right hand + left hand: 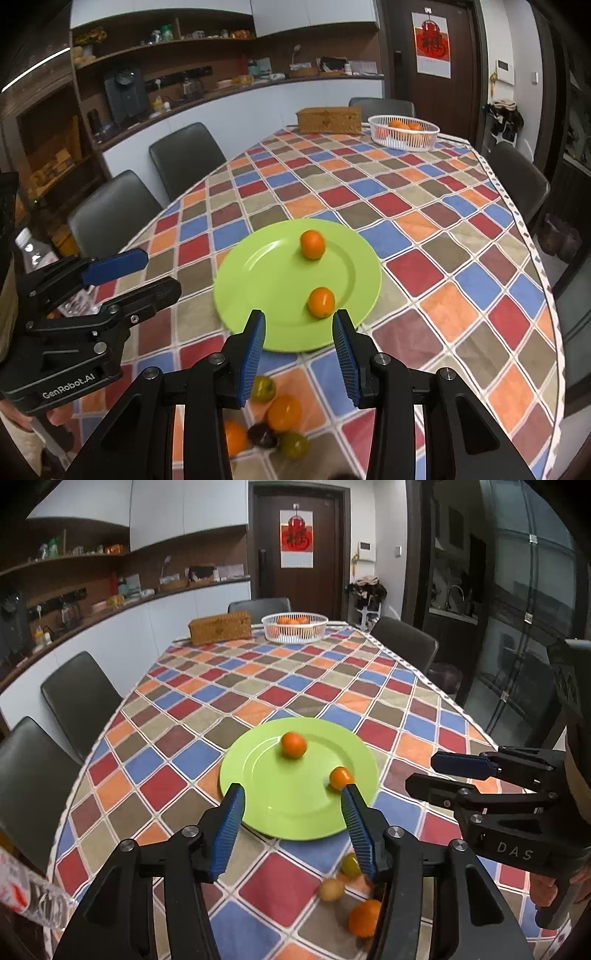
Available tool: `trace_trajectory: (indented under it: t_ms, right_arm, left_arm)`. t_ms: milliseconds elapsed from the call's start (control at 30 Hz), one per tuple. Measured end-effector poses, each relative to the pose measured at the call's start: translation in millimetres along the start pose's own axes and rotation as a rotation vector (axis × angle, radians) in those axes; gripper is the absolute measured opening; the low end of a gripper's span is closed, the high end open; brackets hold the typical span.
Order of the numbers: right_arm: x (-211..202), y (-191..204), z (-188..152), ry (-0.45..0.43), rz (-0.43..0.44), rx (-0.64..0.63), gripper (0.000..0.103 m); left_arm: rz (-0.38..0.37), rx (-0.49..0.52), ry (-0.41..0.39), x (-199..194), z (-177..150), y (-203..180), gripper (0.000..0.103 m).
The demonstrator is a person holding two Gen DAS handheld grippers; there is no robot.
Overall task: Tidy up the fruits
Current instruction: 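Carry both fruits onto the green plate and open both tools, then move both open tools back to the fruit cluster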
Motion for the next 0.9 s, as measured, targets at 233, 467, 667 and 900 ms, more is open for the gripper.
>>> trace_trajectory:
  t_ms: [233,467,667,900]
  right_arm:
    - [-41,10,-22,-0.04,-0.021,-0.004,0.049]
    - [-75,19,-46,-0.07,-0.057,-0.034,0.056]
    - [-89,14,-65,-0.072,-0.059,-0.015,0.056]
    - [-90,6,-85,-0.046,-0.062,0.004,0.056]
  left_arm:
    - [-0.015,-0.016,-0.04,-41,-17,-14,0.062]
    - [0.008,-0.042,-0.075,-73,-36,-26,0.071]
    - [-0.003,-0.075,-0.062,-84,-54,-35,0.073]
    - [0.01,-0.101,-0.035,-83,-75,-43,0.074]
Point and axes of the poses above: each gripper's, at about its wrist camera, not at the fingertips, and x roughly the way its jaws point, y to its left, z to its top, the point moved 4 cm from there along x, roughly the way its jaws point, and after that the axes turned 3 degrees about z, right-handed, at the moved point
